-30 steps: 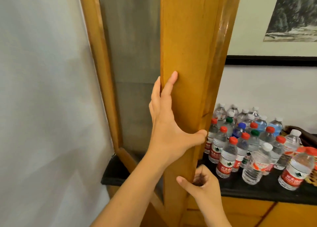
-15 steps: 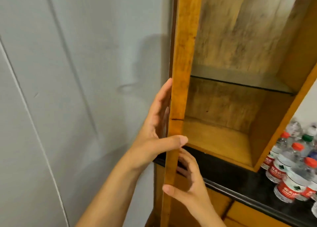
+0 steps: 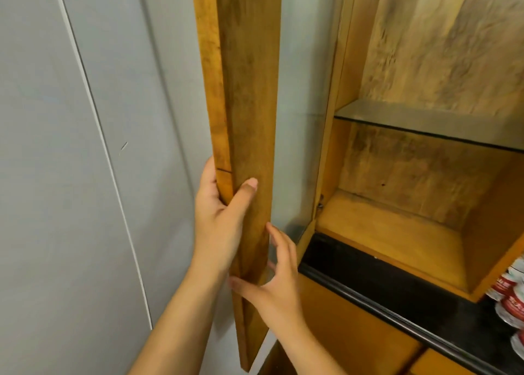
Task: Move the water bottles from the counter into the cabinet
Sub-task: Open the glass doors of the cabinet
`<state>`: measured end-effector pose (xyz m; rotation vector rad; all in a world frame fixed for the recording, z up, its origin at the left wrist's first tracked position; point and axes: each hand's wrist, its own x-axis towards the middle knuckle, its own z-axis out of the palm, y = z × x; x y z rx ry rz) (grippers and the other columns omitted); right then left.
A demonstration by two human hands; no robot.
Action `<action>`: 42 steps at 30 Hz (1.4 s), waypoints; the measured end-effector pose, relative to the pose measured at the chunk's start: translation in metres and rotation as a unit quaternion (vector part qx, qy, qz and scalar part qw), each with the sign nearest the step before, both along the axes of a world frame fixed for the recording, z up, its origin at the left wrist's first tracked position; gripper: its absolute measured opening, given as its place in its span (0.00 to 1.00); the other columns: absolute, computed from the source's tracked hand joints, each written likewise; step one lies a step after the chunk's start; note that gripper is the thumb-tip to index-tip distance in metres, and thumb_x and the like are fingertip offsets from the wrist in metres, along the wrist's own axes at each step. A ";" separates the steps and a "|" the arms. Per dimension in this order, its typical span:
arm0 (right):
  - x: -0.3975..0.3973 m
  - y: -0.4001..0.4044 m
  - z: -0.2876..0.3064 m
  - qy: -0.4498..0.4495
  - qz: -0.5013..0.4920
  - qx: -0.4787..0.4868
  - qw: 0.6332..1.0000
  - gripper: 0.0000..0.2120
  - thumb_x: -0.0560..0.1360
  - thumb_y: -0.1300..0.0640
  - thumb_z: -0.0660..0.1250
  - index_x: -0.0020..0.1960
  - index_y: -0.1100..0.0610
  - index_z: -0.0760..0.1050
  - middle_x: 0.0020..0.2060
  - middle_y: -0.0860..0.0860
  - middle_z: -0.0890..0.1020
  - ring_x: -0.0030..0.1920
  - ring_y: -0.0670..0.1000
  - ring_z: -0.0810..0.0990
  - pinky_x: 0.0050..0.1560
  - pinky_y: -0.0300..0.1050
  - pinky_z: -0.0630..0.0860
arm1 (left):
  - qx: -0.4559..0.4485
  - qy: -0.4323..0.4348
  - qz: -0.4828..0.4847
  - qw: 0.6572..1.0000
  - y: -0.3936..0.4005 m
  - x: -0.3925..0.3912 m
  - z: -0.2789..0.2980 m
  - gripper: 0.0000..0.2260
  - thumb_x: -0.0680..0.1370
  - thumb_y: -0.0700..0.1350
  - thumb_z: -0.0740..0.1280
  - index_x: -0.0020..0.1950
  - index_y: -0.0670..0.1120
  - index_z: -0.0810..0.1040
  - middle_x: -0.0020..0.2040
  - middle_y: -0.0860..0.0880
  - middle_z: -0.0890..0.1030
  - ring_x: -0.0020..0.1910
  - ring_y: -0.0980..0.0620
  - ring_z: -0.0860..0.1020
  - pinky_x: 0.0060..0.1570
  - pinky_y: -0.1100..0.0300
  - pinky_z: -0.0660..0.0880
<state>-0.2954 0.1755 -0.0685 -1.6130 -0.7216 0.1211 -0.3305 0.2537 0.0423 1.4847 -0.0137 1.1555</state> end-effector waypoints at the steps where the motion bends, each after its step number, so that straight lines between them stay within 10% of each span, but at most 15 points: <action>1: -0.001 0.004 0.000 0.001 -0.002 0.006 1.000 0.41 0.55 0.38 0.75 0.62 0.27 0.57 0.63 0.30 0.60 0.64 0.33 0.62 0.58 0.32 0.69 | -0.002 0.000 0.014 1.000 0.001 -0.001 0.000 0.15 0.75 0.39 0.64 0.54 0.59 0.75 0.48 0.64 0.82 0.49 0.63 0.80 0.43 0.71 0.76; 19: -0.005 0.015 0.003 -0.001 0.070 -0.048 0.996 0.42 0.68 0.45 0.72 0.67 0.28 0.45 0.72 0.35 0.50 0.68 0.38 0.57 0.50 0.20 0.62 | 0.037 0.055 0.173 0.983 0.014 -0.008 -0.009 0.19 0.76 0.39 0.63 0.66 0.40 0.67 0.57 0.48 0.76 0.55 0.56 0.76 0.57 0.60 0.75; 32: 0.004 0.026 0.002 0.013 0.122 -0.080 0.989 0.44 0.71 0.49 0.71 0.70 0.30 0.42 0.73 0.34 0.45 0.73 0.44 0.52 0.63 0.38 0.58 | -0.037 0.054 0.133 0.989 0.020 -0.014 -0.007 0.23 0.73 0.38 0.63 0.68 0.43 0.66 0.64 0.45 0.74 0.63 0.53 0.74 0.61 0.59 0.72; 37: 0.011 0.012 0.002 0.015 0.135 -0.095 0.986 0.37 0.73 0.52 0.69 0.73 0.37 0.52 0.74 0.36 0.50 0.69 0.37 0.52 0.66 0.40 0.57 | -0.020 0.040 0.157 0.986 0.010 -0.024 -0.018 0.28 0.73 0.34 0.62 0.72 0.42 0.60 0.72 0.44 0.65 0.71 0.52 0.64 0.70 0.49 0.63; 42: 0.015 -0.039 -0.008 0.034 0.059 -0.060 0.996 0.17 0.74 0.62 0.67 0.59 0.47 0.75 0.58 0.42 0.76 0.56 0.36 0.74 0.58 0.34 0.73 | 0.180 0.077 0.235 0.952 -0.029 -0.025 -0.050 0.31 0.71 0.35 0.64 0.73 0.38 0.58 0.75 0.41 0.53 0.75 0.50 0.52 0.74 0.60 0.51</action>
